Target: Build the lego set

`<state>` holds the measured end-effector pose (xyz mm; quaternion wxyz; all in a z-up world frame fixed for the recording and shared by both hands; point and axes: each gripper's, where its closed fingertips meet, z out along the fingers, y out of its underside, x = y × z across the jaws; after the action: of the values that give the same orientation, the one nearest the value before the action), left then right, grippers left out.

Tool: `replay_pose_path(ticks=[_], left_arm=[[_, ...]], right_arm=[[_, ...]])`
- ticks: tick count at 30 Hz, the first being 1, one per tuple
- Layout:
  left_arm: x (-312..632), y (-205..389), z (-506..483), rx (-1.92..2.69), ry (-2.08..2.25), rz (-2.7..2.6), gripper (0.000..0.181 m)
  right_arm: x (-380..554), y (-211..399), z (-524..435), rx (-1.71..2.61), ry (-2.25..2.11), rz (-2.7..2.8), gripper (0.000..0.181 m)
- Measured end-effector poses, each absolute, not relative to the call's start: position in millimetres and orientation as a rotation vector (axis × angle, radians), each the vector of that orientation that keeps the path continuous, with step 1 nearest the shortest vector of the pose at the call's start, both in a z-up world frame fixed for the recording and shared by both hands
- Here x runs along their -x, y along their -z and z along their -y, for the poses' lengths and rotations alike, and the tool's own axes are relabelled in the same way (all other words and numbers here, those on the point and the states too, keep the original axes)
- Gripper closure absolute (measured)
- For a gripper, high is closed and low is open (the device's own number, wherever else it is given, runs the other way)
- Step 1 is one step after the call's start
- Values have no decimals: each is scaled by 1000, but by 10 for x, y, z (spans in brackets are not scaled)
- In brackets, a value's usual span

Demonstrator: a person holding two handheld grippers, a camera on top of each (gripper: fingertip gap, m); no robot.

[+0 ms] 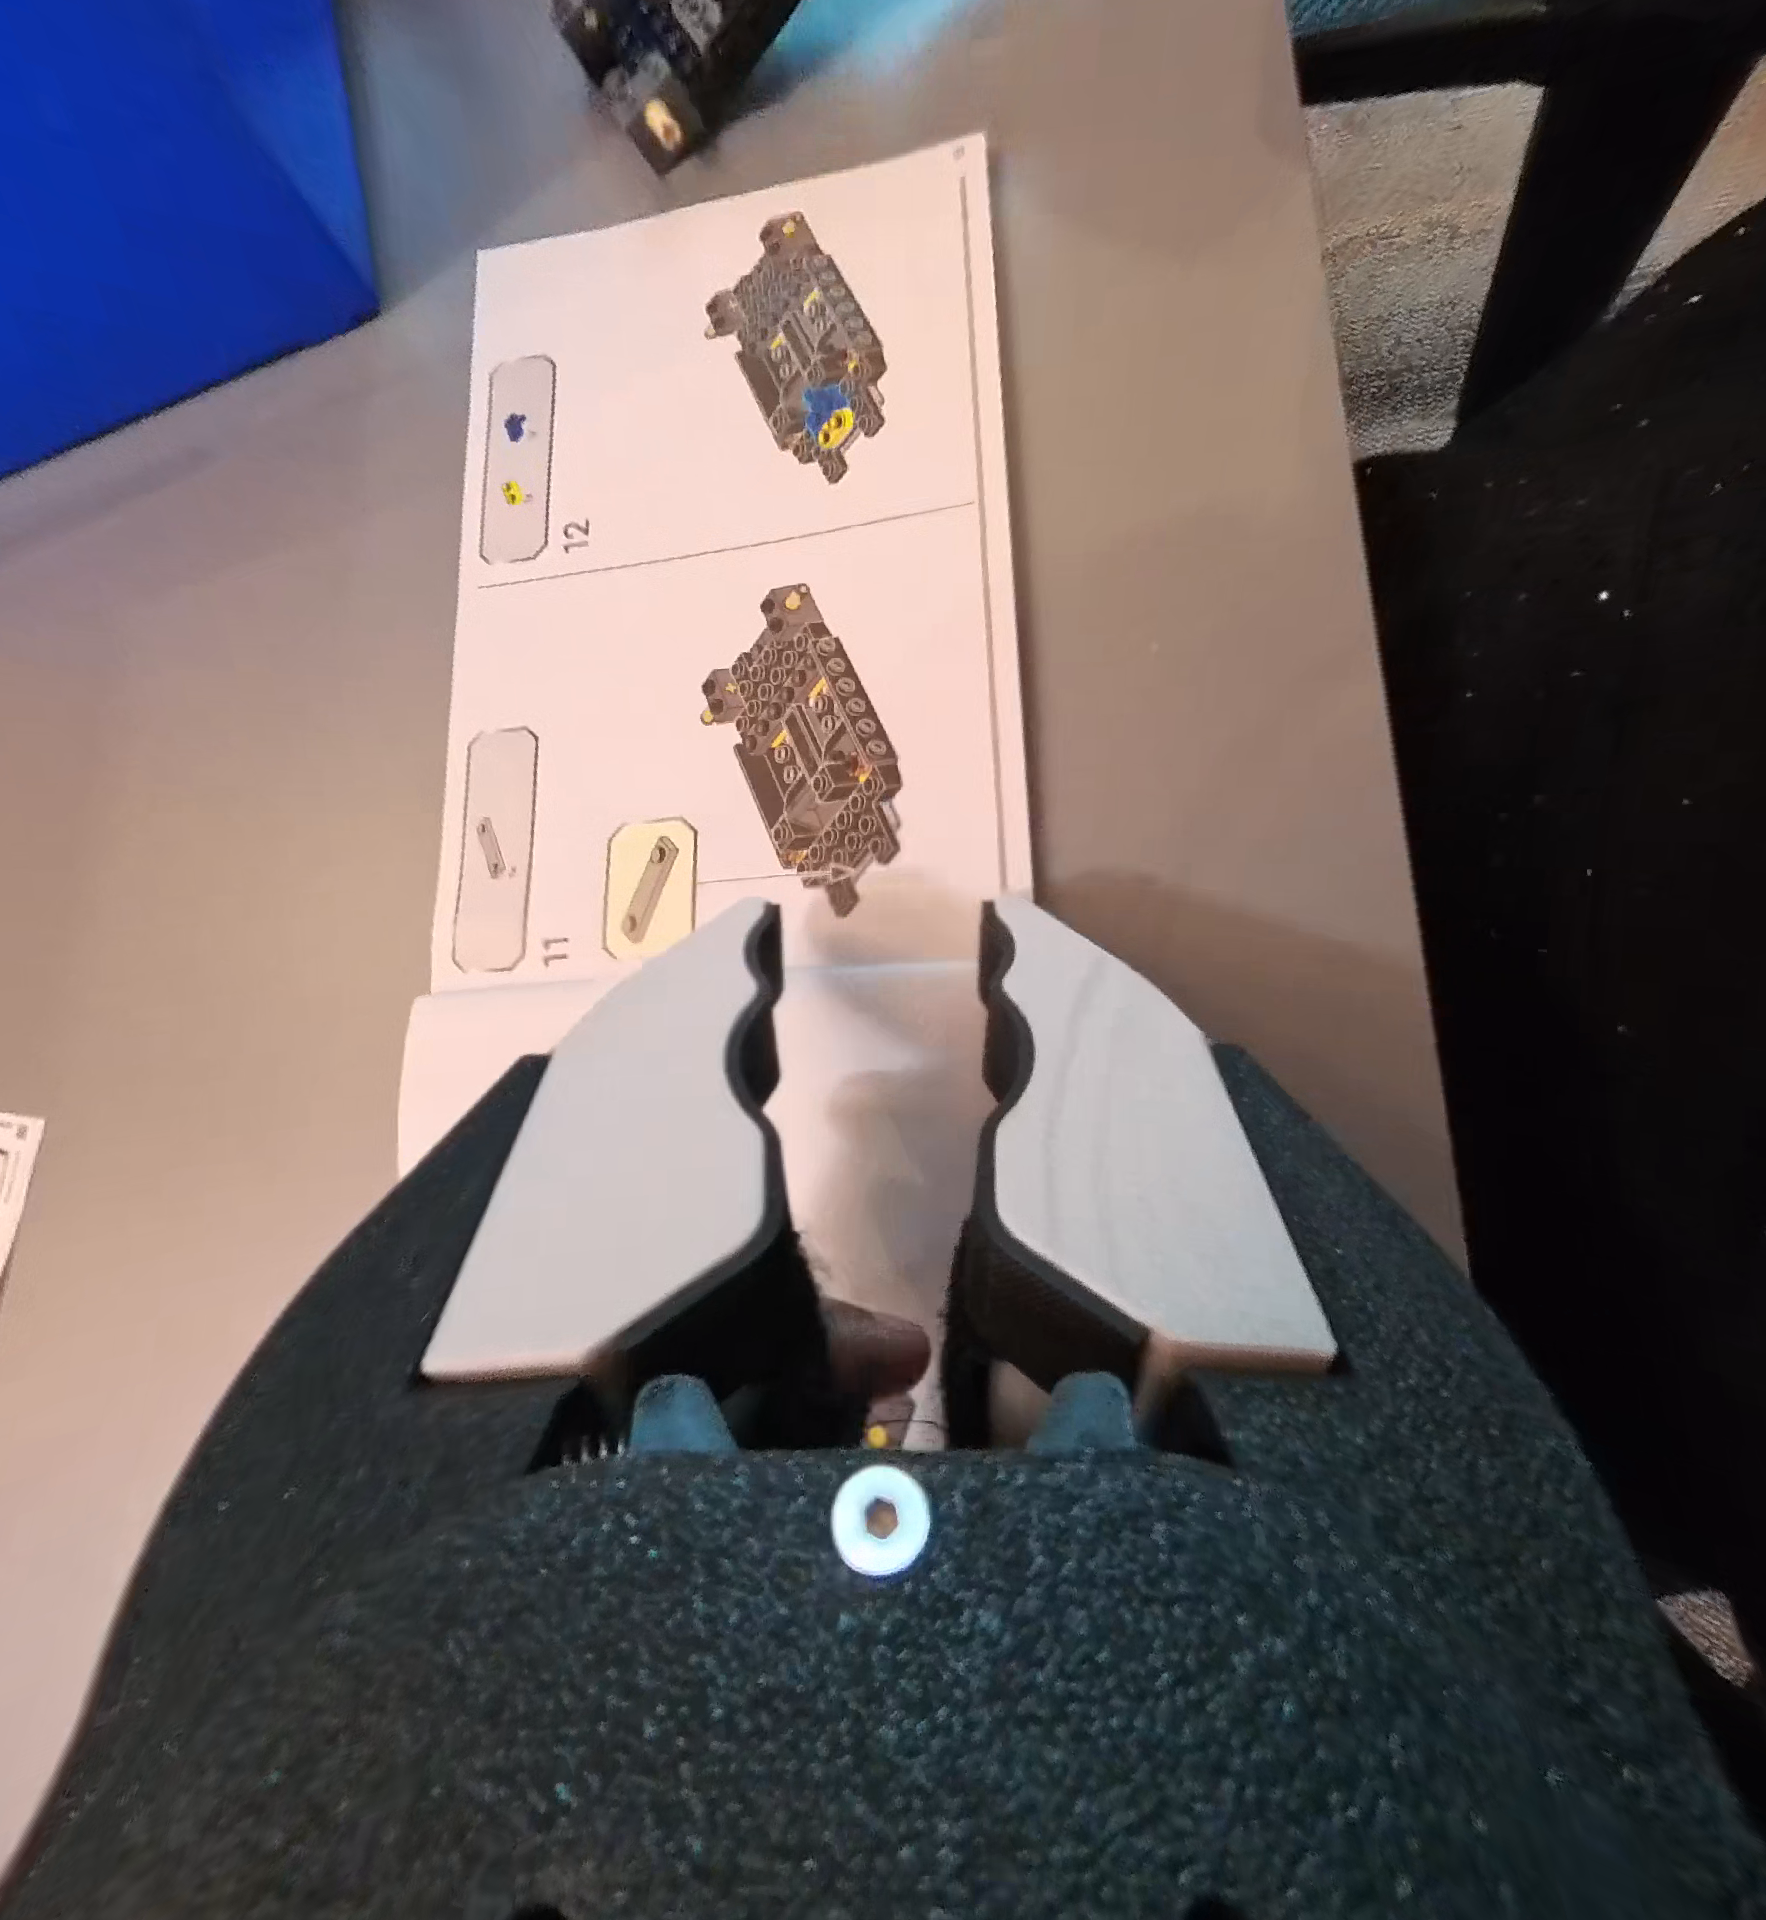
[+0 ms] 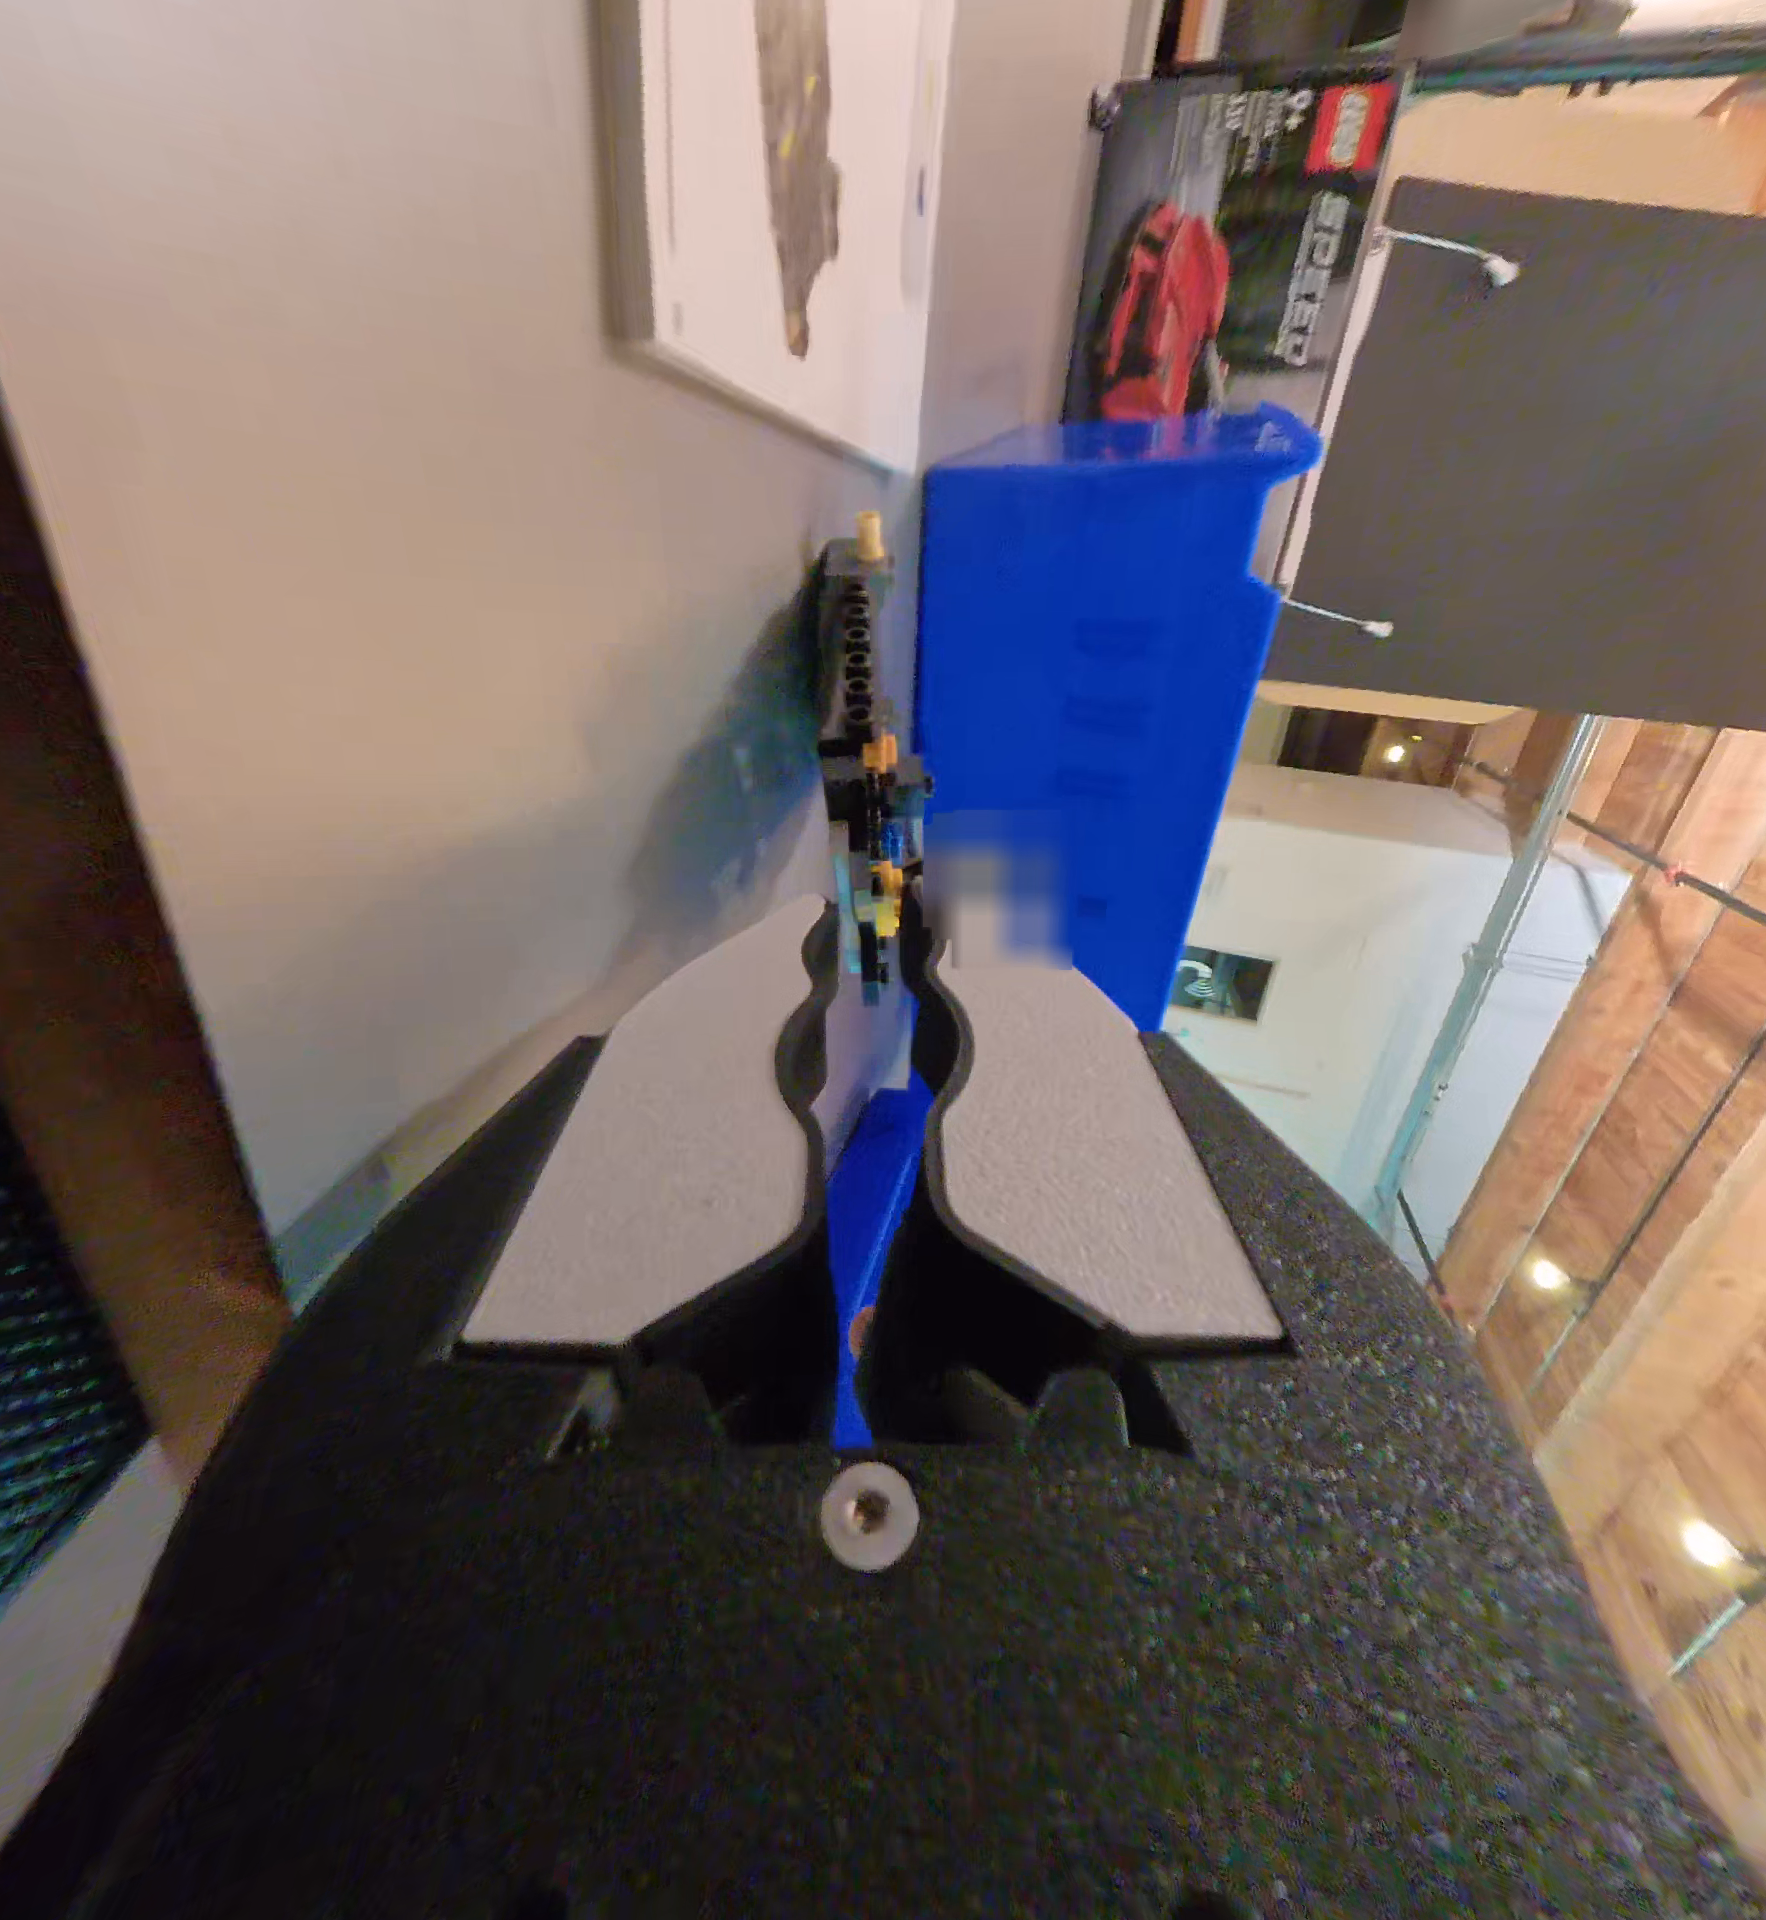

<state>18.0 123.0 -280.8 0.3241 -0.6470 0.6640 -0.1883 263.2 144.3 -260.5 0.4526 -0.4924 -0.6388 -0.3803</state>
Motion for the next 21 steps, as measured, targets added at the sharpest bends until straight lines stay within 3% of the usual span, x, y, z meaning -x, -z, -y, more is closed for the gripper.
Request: replay_pose_path(ticks=[1,10,16,21], left_arm=[[-224,2780,-1206,1688,500,-1737,141],[-589,2771,-1141,1697,580,-1642,140],[-568,2857,-1173,1743,621,-1614,155],[-554,2887,-1099,1731,701,-1659,145]], right_arm=[[-2638,2666,-1419,1259,908,1602,170],[-2636,2797,-1233,1674,396,1598,154],[-2091,2570,-963,1972,-522,1265,112],[-1677,2863,-960,2045,-561,1280,92]])
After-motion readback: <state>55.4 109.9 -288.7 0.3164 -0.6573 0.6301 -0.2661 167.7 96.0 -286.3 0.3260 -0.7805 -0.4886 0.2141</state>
